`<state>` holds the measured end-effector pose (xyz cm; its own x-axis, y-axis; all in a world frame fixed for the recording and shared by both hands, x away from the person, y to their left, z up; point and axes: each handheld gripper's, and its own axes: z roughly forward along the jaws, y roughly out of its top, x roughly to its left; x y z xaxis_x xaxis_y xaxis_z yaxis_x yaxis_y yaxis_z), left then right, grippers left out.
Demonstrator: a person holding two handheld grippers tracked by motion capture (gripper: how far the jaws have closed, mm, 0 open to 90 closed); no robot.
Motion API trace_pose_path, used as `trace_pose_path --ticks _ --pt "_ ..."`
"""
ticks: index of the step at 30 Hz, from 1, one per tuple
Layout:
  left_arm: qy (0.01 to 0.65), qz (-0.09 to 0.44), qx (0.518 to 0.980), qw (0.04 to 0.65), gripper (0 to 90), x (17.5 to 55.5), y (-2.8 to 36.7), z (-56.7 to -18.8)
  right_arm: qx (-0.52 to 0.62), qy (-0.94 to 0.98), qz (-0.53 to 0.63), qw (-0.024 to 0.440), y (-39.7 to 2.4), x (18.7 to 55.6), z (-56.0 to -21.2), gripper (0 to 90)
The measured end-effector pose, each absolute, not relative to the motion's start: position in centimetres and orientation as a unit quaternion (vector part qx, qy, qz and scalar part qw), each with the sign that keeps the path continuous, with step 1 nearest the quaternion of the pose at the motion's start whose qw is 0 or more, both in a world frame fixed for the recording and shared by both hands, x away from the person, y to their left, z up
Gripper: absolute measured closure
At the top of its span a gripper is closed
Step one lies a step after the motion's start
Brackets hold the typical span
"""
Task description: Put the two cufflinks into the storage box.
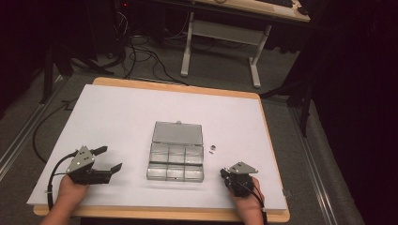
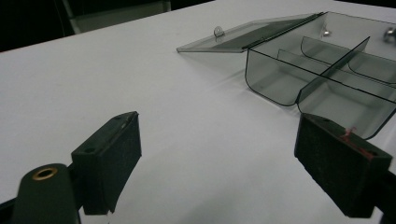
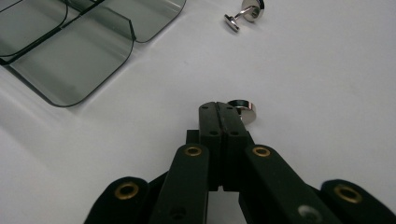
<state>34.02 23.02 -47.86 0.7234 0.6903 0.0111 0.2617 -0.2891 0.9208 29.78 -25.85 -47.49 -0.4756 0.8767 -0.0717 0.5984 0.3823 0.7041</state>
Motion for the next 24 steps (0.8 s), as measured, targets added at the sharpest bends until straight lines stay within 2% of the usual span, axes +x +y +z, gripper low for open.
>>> trace_pose_path --ticks 15,19,24 --pt "0.307 0.212 0.776 0.509 15.4 34.0 22.9 -47.9 0.464 0.783 0.345 0.229 -26.2 29.7 -46.5 90.0" --pt "0.307 0.212 0.776 0.508 15.4 34.0 22.9 -47.9 0.468 0.774 0.358 0.233 -25.7 31.9 -45.4 90.0" --pt "0.307 0.210 0.775 0.510 15.4 34.0 23.0 -47.9 0.482 0.775 0.352 0.207 -24.8 35.4 -45.0 90.0"
